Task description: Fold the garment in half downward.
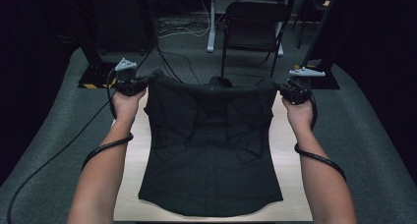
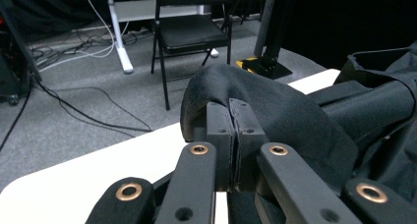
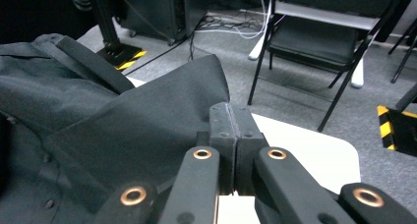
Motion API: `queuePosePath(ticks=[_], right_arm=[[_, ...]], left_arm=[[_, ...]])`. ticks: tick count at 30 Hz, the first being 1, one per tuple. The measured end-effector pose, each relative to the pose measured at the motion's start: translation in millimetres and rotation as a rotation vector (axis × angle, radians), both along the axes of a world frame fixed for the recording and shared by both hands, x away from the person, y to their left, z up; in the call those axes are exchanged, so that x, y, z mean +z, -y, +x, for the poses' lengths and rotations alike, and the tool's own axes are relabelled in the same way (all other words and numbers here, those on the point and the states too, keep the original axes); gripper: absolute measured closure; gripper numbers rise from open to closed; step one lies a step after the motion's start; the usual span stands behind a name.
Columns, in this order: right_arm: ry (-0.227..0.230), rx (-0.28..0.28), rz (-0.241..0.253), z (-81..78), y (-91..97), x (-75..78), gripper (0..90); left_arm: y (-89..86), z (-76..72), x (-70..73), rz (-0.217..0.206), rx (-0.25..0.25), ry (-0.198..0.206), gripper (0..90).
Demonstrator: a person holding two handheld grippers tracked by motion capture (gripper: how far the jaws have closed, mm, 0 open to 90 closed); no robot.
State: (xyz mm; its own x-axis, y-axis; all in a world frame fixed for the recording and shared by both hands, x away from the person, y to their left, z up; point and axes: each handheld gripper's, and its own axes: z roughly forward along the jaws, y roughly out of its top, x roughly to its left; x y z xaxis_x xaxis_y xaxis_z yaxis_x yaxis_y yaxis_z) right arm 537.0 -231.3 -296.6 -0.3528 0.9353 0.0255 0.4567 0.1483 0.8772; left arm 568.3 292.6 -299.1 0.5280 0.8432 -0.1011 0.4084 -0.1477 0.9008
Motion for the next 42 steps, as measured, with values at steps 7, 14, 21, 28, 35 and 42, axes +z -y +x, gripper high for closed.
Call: queuePosePath(ticks=[7, 14, 21, 28, 35, 42], right_arm=[[-0.014, 0.033, -0.014, -7.3, -0.8, -1.1, 89.8], [-0.024, 0.046, -0.028, -14.2, 2.2, -1.7, 89.8], [-0.027, 0.061, -0.035, -19.2, 2.2, -3.4, 89.8], [-0.034, 0.071, -0.038, -22.9, 3.3, -4.8, 89.8], [-0.033, 0.086, -0.035, -29.2, 6.1, -6.4, 89.7], [-0.03, 0.098, -0.03, -35.8, 7.7, -8.0, 89.7]], left_arm=[[-1.5, -10.7, -0.2, 0.001, -0.02, -0.001, 88.0], [-3.7, -18.3, 0.6, 0.017, -0.032, -0.004, 88.0], [-4.6, -21.5, -2.9, 0.027, -0.035, -0.009, 88.0], [-5.4, -25.9, -4.5, 0.019, -0.043, -0.01, 88.0], [-5.9, -31.8, -4.8, 0.02, -0.059, -0.008, 88.0], [-7.0, -38.3, -6.3, 0.022, -0.071, -0.009, 88.0]])
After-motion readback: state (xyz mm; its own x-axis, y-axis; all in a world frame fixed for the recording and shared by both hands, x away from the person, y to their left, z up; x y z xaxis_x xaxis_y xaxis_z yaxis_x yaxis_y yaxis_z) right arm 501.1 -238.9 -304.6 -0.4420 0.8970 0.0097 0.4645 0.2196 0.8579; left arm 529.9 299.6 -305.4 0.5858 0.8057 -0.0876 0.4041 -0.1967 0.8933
